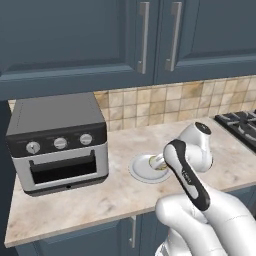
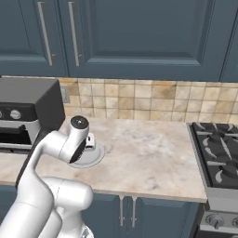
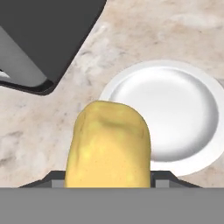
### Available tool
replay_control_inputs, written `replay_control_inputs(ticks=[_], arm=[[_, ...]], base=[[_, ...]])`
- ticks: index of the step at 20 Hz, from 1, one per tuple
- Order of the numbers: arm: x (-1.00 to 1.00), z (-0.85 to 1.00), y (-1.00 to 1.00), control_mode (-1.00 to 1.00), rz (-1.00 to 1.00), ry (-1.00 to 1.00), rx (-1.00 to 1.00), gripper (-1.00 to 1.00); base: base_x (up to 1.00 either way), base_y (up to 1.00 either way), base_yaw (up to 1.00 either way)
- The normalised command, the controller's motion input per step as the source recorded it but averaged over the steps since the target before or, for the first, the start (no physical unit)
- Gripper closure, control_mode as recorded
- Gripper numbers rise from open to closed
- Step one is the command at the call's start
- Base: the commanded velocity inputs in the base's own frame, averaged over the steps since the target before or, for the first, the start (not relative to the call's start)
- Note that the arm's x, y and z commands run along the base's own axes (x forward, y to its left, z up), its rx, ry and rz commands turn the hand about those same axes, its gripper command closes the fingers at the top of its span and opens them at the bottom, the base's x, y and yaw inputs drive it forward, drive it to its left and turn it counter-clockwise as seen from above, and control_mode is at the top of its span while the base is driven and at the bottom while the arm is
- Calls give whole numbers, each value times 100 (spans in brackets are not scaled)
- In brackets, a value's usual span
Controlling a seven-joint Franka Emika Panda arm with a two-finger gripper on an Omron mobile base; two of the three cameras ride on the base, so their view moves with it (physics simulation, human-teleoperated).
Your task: Pick potato from the fridge and place it on the plate on the counter.
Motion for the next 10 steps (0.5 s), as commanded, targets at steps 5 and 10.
replay_control_inputs(ticks=[5, 10], arm=[[27, -14, 0, -100, 6, 0, 16, 100], [45, -17, 0, -100, 0, -5, 3, 100]], base=[[0, 0, 0], [0, 0, 0]])
